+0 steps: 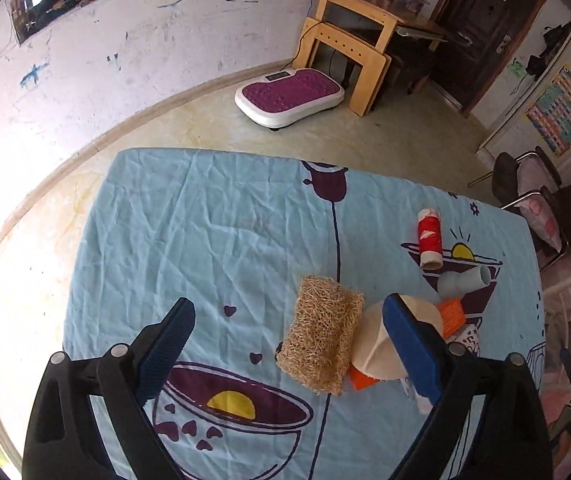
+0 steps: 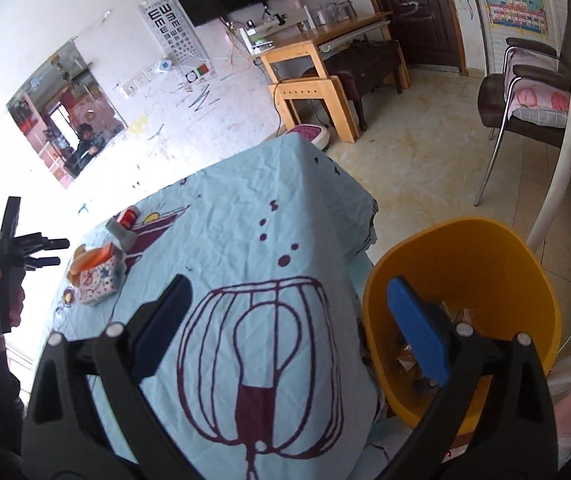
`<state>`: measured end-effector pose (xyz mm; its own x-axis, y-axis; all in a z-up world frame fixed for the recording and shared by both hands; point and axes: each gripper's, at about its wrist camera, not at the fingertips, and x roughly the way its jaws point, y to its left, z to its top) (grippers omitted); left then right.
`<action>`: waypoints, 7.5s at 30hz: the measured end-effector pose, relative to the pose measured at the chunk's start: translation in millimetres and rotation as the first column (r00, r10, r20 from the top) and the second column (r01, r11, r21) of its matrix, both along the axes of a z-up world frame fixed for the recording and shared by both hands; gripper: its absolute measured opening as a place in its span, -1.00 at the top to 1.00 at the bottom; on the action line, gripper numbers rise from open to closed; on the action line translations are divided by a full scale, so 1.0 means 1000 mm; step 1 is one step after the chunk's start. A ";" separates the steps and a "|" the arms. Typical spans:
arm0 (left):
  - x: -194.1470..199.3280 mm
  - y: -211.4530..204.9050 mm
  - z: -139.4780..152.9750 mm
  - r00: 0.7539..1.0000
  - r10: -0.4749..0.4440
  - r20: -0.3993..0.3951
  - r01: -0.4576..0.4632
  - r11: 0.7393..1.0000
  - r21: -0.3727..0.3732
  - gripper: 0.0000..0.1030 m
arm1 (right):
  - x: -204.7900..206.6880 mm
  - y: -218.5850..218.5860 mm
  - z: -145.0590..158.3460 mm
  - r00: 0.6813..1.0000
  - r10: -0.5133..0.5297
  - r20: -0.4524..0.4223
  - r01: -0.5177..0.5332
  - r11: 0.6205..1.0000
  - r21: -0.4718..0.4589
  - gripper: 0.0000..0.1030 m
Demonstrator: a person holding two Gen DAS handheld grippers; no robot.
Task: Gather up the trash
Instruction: 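Grasp the loofah pad with the left tool while the right grasps the grey cup, then drop the grey cup into the orange bin with the right tool while the left holds the loofah, then carry the loofah pad over the orange bin and open the left tool, then move both tools back over the trash on the table, then grasp the white brush with the left tool while the right grasps the Hello Kitty tissue pack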
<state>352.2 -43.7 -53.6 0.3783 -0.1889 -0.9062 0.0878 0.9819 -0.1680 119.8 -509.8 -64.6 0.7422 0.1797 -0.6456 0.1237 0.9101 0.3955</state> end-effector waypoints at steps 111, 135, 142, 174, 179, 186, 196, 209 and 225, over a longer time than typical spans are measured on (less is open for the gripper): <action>-0.125 -0.273 0.074 0.865 -0.431 0.258 0.462 0.884 -0.074 0.33 | 0.008 -0.127 -0.075 0.943 -0.329 -0.050 0.325 0.943 -0.077 -0.59; -0.145 -0.426 -0.017 0.860 -0.469 0.202 0.498 0.857 -0.133 -0.69 | -0.080 -0.209 -0.027 0.841 -0.524 0.133 0.494 0.845 0.206 -0.65; -0.136 -0.301 0.024 0.899 -0.281 0.336 0.281 0.958 0.050 -0.69 | -0.059 -0.173 -0.009 0.886 -0.431 0.173 0.402 0.898 0.181 -0.81; -0.037 -0.067 -0.009 0.983 0.084 0.165 -0.078 0.996 -0.041 0.60 | 0.009 0.032 0.014 0.982 0.109 0.157 -0.106 0.994 -0.027 -0.87; -0.042 -0.055 -0.009 0.985 0.067 0.161 -0.048 0.992 -0.119 0.67 | 0.017 0.077 0.018 0.965 0.219 0.143 -0.211 0.975 -0.070 -0.87; -0.057 -0.035 -0.011 0.984 0.069 0.165 -0.039 0.983 -0.178 0.68 | 0.050 0.170 0.022 0.896 0.439 0.068 -0.424 0.891 -0.164 -0.87; -0.066 0.005 -0.017 0.981 0.109 0.163 -0.061 0.959 -0.277 0.68 | 0.096 0.251 0.010 0.839 0.537 -0.087 -0.539 0.799 -0.267 -0.87; -0.070 0.026 -0.017 0.979 0.105 0.174 -0.047 0.949 -0.311 0.68 | 0.120 0.284 -0.013 0.837 0.517 -0.181 -0.547 0.773 -0.321 -0.28; -0.082 0.007 0.003 0.973 0.074 0.216 -0.013 0.963 -0.270 0.68 | 0.088 0.205 0.040 0.910 0.414 0.024 -0.391 0.875 -0.287 -0.13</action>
<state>270.3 -37.0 -51.1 0.5778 -0.3891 -0.7175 0.1108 0.9083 -0.4033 208.3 -304.4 -25.0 0.6954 0.3020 -0.6521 -0.2981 0.9469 0.1207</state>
